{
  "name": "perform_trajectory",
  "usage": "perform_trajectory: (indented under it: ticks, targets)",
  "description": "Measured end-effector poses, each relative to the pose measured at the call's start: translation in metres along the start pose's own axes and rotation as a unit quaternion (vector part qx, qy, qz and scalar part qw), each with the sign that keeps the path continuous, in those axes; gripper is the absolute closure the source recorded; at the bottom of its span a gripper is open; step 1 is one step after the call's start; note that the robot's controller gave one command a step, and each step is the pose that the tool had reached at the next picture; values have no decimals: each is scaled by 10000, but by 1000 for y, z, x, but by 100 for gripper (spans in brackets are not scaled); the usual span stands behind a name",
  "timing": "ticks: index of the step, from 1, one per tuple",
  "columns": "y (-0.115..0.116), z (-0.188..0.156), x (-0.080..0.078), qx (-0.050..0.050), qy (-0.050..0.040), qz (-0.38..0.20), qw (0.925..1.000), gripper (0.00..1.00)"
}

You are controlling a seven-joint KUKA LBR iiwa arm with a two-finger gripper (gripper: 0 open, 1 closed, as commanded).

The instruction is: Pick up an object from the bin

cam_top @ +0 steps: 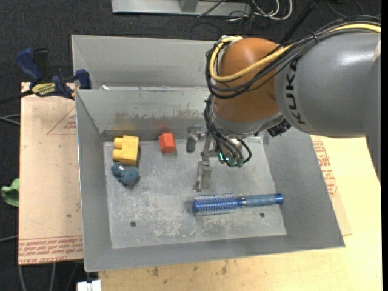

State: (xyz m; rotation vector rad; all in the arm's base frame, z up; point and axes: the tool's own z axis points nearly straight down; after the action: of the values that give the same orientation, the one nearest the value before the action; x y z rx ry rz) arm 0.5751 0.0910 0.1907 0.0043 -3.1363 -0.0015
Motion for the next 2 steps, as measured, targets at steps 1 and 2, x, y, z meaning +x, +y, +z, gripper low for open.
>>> perform_trajectory:
  ticks: [1, 2]
  targets:
    - [-38, 102, 54, 6, -3, -1969, 9804, 0]
    - [-37, 122, 49, 6, -19, -2202, 9755, 0]
